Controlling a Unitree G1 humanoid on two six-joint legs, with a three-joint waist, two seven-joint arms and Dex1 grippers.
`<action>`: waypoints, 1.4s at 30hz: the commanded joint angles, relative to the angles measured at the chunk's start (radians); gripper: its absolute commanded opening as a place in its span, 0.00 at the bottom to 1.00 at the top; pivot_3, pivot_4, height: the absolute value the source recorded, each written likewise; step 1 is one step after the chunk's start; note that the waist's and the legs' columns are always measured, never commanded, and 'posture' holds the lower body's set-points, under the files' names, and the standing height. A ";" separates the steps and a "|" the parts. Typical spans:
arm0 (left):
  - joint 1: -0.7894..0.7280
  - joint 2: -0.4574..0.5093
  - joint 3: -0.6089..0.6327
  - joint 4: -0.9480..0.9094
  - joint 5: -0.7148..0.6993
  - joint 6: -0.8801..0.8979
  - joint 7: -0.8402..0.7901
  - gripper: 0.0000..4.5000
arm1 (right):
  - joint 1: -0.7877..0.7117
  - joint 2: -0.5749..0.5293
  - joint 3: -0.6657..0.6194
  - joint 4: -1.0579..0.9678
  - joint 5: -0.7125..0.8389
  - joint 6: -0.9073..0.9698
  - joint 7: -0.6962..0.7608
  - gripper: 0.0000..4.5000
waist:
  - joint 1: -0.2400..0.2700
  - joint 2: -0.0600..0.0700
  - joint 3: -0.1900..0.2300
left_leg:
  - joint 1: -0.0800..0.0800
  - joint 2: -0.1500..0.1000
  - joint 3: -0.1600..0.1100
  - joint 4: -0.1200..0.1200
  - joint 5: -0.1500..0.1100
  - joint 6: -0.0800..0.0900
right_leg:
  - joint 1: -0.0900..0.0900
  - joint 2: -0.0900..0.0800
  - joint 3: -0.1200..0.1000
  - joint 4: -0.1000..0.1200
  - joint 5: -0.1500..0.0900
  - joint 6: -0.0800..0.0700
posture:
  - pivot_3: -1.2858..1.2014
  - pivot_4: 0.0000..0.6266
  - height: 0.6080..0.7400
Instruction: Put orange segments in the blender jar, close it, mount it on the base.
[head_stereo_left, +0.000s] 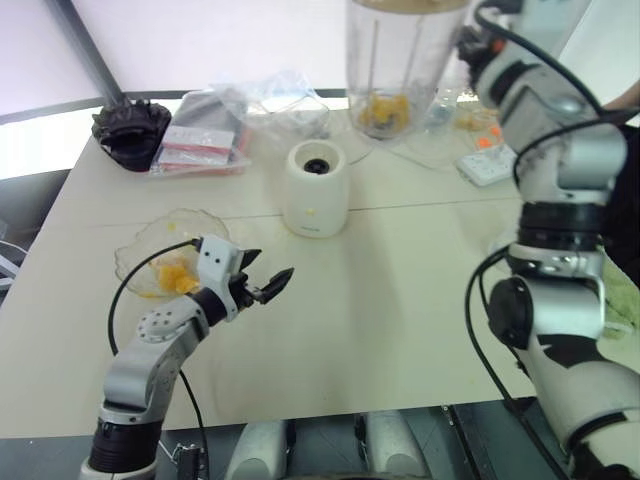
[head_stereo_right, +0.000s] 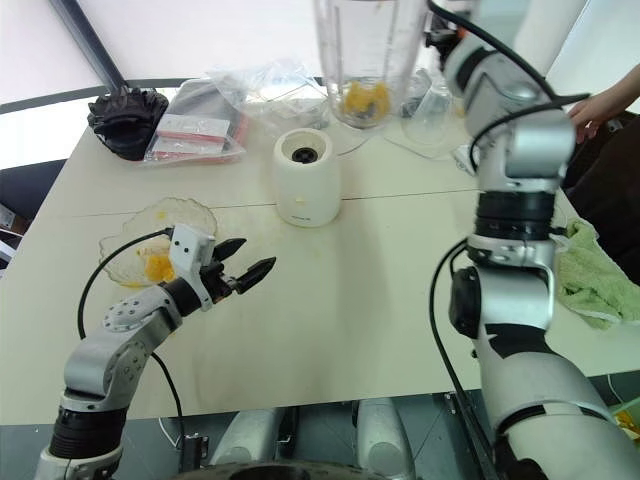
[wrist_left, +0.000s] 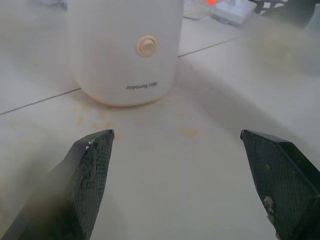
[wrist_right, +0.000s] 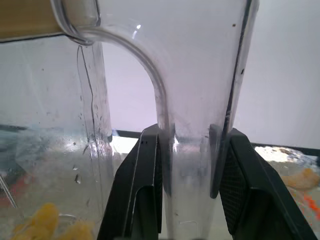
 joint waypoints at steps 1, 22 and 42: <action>0.000 -0.008 -0.014 -0.058 0.011 -0.021 0.031 0.94 | -0.074 0.033 0.013 0.067 -0.007 -0.116 0.001 0.20 | 0.003 0.000 0.000 | -0.001 0.000 0.000 0.000 0.000 0.000 | 0.000 0.000 0.000 0.000 0.000 0.000 | 0.52 0.24 1.00; 0.073 0.022 0.019 -0.137 0.016 -0.015 0.114 0.94 | -0.060 0.196 0.058 0.341 -0.051 -0.354 -0.044 0.20 | 0.000 0.000 0.000 | -0.003 -0.001 -0.002 0.000 0.002 -0.003 | -0.004 0.001 -0.001 0.003 0.001 -0.001 | 0.52 0.24 1.00; 0.080 0.032 -0.013 -0.148 0.023 -0.002 0.134 0.94 | 0.141 0.214 0.143 0.342 -0.139 -0.409 -0.034 0.20 | 0.001 0.000 -0.001 | 0.012 -0.001 -0.002 -0.001 0.002 -0.003 | 0.011 0.001 -0.001 0.003 -0.001 -0.004 | 0.52 0.24 1.00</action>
